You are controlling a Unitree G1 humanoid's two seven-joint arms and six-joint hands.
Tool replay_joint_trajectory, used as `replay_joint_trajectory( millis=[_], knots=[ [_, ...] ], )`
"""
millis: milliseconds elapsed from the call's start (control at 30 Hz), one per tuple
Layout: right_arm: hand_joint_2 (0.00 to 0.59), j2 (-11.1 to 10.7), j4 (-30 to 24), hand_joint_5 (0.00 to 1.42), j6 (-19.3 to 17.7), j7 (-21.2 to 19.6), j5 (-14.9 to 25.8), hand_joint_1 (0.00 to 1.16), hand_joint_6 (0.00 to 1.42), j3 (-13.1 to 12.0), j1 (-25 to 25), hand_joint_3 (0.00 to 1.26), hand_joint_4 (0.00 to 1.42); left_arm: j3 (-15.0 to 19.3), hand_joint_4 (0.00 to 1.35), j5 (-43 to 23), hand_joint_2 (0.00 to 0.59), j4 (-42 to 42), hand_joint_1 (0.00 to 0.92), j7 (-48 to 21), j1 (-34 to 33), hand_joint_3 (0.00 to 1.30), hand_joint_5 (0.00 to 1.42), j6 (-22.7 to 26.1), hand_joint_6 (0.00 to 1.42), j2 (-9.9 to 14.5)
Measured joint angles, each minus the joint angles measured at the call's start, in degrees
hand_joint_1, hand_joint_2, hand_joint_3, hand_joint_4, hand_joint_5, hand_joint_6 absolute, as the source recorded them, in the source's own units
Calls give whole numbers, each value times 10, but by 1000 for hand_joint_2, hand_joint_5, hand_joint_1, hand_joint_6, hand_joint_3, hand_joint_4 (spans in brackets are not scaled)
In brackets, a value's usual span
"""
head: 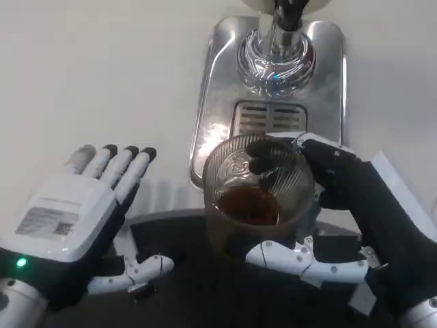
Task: Grasp the cup under the faucet to collect the drink, then remove the cup.
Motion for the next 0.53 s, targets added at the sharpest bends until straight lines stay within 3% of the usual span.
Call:
replay_joint_trajectory(
  millis=[533],
  knots=[
    [232,-10,-16,875,0,6,-4,1162,1113,16,6,814,841,1,0,-17,144,-17,0,-6,9,0,0,-12,0,-9]
  ],
)
